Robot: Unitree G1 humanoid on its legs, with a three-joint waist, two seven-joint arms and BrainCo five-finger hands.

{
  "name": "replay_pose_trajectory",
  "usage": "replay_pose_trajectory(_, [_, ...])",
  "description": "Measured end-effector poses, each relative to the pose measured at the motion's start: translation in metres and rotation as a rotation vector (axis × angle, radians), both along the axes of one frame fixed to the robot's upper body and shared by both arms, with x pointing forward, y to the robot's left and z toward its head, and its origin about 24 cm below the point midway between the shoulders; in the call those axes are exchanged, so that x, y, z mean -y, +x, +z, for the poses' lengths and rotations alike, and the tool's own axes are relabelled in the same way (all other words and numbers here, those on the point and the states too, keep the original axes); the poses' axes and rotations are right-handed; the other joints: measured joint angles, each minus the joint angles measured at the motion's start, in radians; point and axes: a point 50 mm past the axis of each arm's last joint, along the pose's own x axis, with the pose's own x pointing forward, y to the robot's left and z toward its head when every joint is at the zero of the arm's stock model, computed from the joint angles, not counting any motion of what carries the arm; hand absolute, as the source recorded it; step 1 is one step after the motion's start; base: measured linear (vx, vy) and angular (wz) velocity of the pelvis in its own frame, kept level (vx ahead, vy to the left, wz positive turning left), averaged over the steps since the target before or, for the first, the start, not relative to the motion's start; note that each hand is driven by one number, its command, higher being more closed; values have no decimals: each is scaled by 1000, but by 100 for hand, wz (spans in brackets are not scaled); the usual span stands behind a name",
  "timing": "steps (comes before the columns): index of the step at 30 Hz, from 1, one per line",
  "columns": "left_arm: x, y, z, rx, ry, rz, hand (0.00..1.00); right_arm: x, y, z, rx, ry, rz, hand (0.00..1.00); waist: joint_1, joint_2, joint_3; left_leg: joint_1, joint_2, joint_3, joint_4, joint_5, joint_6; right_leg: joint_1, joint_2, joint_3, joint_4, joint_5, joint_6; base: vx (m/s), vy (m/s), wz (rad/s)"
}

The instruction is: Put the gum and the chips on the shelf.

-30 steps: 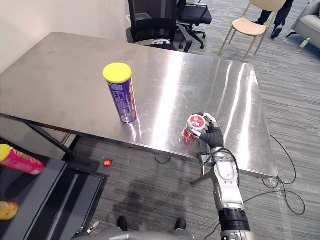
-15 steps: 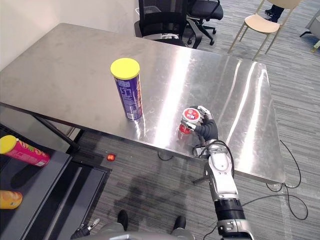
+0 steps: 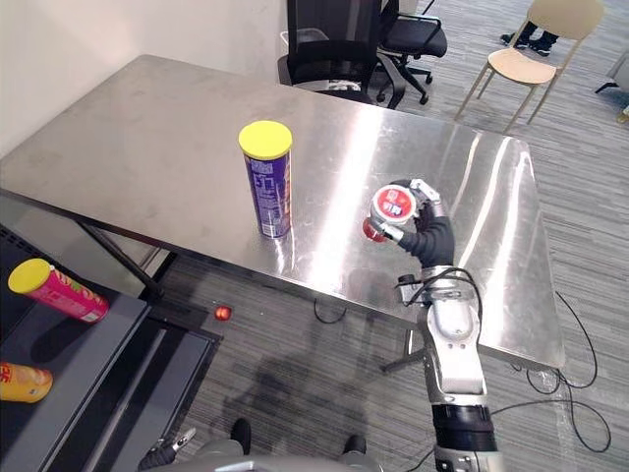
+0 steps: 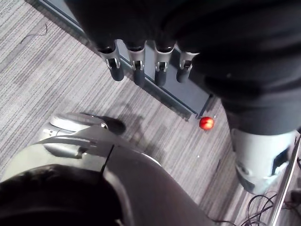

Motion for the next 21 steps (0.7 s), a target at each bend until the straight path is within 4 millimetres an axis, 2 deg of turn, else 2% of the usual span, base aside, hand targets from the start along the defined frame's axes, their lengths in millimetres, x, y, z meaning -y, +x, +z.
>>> replay_pose_trajectory(6, [-2,-4,0,-10,0,17,0,7,-4,4,22,12,-25,100,-17,-1,-1,10,1,0,-36,28,-2,-2,4,1,-11,0,0,-29,-14,-1])
replay_pose_trajectory(14, [-2,-6,-1,-16,-1,19,0,10,-12,-7,-23,22,-34,100,-21,-2,-11,34,4,3,-36,31,-4,17,6,7,-4,0,0,-4,-4,-1])
replay_pose_trajectory(16, [-2,-6,-1,-16,-2,19,0,8,-12,-9,-23,57,-27,100,-23,-2,-10,33,5,1,-22,28,-4,10,1,8,31,-17,-1,-14,0,3])
replay_pose_trajectory(18, [-2,-6,-1,-16,-4,24,0,1,-10,-13,-37,93,-1,100,-21,1,-6,-14,9,-19,90,-20,-5,-5,-9,4,100,-54,-7,-53,2,16])
replay_pose_trajectory(21, [0,-5,-1,-19,-16,34,0,-11,-7,-19,-62,109,51,100,-16,18,4,-75,20,-74,184,-52,-10,-1,-4,-36,144,-88,-14,-133,-45,46])
